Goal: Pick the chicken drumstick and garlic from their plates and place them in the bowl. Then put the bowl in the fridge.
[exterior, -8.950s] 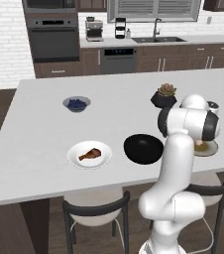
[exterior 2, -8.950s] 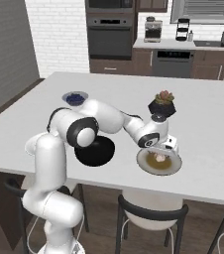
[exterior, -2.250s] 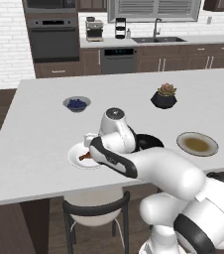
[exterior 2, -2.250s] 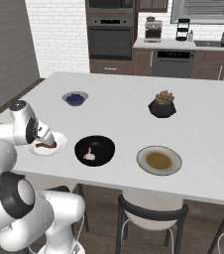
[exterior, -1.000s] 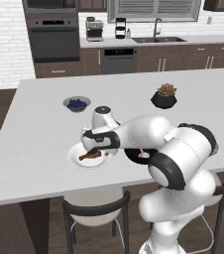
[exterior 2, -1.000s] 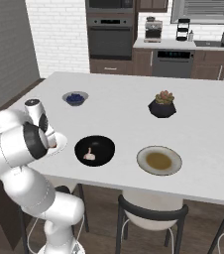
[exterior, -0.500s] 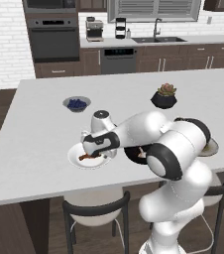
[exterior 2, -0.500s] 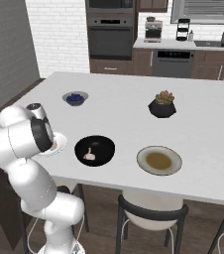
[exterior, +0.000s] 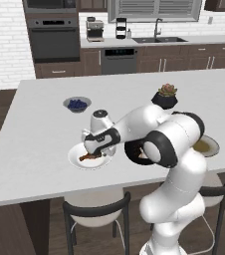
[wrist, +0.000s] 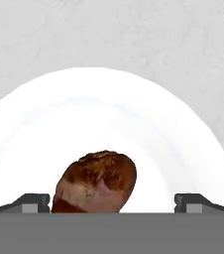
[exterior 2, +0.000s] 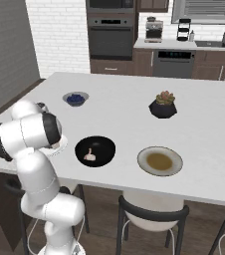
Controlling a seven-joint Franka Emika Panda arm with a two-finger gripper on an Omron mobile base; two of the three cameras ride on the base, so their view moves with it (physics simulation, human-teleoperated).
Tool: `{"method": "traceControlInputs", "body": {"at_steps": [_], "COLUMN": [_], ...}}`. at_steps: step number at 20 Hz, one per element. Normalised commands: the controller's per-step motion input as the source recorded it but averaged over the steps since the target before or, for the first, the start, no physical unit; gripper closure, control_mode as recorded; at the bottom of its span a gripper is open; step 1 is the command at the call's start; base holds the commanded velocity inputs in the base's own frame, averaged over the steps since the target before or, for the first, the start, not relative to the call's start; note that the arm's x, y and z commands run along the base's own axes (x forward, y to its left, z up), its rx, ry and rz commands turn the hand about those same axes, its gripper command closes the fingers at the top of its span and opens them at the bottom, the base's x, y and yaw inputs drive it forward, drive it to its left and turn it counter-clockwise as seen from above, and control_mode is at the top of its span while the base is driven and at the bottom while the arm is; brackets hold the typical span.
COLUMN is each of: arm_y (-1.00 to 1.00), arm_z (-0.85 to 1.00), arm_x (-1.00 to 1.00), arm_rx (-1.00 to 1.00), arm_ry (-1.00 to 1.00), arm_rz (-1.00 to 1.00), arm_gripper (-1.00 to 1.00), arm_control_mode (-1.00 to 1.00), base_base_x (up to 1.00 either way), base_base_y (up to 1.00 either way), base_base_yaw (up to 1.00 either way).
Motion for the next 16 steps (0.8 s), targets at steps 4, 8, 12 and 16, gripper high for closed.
{"method": "traceControlInputs", "body": {"at_steps": [4,8,12,16], "arm_y": [0.07,0.06,0.05,0.11], "arm_z": [-0.35,-0.23,-0.27,-0.43], "arm_x": [0.11,0.15,0.08,0.01], "arm_rx": [0.00,0.00,0.00,0.00], "arm_ry": [0.04,0.00,0.01,0.10], "arm_rz": [-0.07,-0.06,-0.05,-0.05], "arm_gripper": [-1.00,-1.00,-1.00,1.00], "arm_control_mode": [-1.00,-1.00,-1.00,-1.00], "base_base_x": [0.00,0.00,0.00,0.00], "base_base_y": [0.00,0.00,0.00,0.00], "base_base_yaw": [0.00,0.00,0.00,0.00]}}
